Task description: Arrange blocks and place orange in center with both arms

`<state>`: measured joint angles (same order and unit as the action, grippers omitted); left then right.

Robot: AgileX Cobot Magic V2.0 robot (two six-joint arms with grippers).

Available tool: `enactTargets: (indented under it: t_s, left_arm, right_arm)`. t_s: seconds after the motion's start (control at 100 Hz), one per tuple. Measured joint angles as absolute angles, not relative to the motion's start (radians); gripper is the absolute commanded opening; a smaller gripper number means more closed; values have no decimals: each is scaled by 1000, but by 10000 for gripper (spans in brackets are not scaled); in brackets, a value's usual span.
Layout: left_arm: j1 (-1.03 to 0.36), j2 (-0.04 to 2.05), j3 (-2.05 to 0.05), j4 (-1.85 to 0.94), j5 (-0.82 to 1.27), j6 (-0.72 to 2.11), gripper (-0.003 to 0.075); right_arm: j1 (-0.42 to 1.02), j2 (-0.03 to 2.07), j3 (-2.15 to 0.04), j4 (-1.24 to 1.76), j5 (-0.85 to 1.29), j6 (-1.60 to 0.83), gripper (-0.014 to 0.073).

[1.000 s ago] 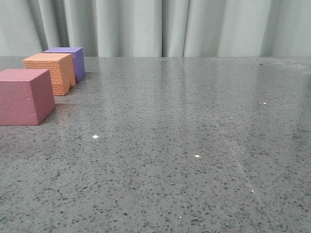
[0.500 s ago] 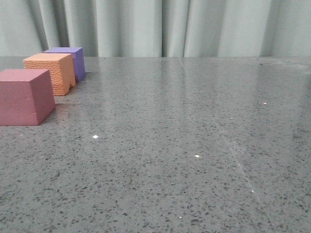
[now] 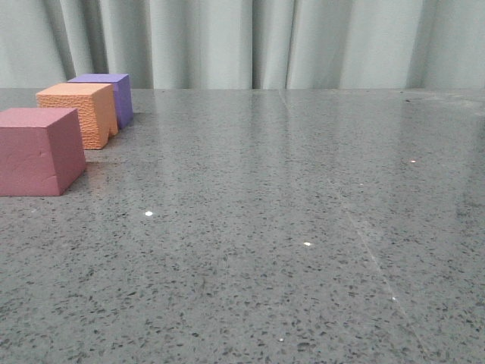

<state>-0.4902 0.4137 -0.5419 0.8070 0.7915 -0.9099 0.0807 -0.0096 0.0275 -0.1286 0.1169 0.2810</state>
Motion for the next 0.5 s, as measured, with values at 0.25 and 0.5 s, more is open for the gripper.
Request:
enactTargets:
  t_s: [0.25,0.5]
  left_arm:
    - [-488,392,-479,875,639,-910,-19]
    - [-386,273,-356,696,582,-702,-19]
  right_arm:
    - [81,-10,28,-129,117,281,-120]
    - [81,-10,28,-129,117,281,-120]
